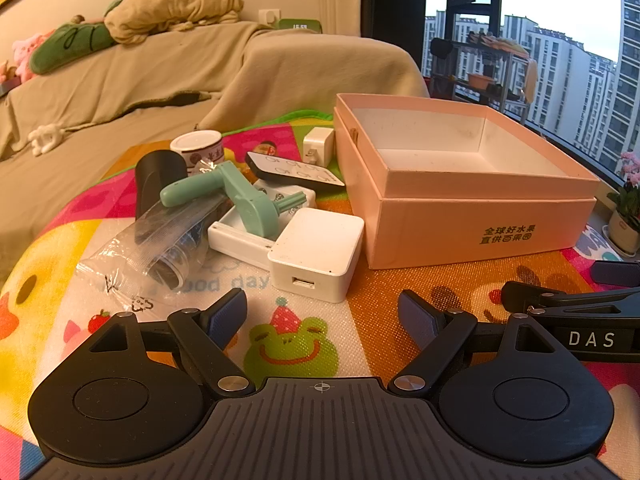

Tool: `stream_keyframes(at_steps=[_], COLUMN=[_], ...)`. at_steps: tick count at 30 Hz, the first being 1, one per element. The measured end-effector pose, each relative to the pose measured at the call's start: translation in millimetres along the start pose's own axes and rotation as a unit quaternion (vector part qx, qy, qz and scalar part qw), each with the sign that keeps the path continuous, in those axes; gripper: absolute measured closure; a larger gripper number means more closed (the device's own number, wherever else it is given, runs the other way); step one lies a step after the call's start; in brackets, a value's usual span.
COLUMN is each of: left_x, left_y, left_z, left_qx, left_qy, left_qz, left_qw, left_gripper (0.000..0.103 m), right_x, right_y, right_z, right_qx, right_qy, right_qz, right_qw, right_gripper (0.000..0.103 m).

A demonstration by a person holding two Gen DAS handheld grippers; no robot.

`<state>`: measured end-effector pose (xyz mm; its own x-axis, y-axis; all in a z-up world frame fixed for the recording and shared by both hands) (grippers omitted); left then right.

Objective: Organize rigid objects

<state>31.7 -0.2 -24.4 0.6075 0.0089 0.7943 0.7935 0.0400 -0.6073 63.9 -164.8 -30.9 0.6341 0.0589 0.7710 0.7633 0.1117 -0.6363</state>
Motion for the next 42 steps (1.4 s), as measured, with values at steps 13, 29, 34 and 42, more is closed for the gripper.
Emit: stream_keyframes(at_steps=[13,29,34,42], left_x=[0.0,0.0,0.0,0.0], left_y=[0.0,0.0,0.1,2.5], left_z=[0.1,-0.1,0.0,-1.5], left_qx=[0.0,0.0,0.001,0.004], left_qy=[0.0,0.0,0.001,0.004], left_qz=[0.0,0.0,0.0,0.0], left_qw=[1.0,1.0,1.0,1.0], left_gripper=[0.015,0.015,0.015,0.015], right_x=[0.0,0.0,0.0,0.2], right_y=[0.0,-0.1,-0.2,-0.2], right_z=[0.0,-0.7,-0.5,-0.1], right_qx=[0.0,0.0,0.0,0.0], right_qy=[0.0,0.0,0.0,0.0], right_qz=[0.0,0.0,0.0,0.0], right_qw=[1.0,1.0,1.0,1.0], right_gripper=[0.0,0.0,0.0,0.0])
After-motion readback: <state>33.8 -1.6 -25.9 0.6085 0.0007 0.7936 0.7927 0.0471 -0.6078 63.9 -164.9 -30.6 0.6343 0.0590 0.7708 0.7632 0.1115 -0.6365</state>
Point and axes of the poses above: each gripper's, at about its wrist camera, not at the fingertips, and y roughly the way its jaws point, z to its left, x to its top, the point moved 4 cm from there along y, roughly the way its jaws point, and after that the axes turned 2 degrees about x, right-handed, at the moved point
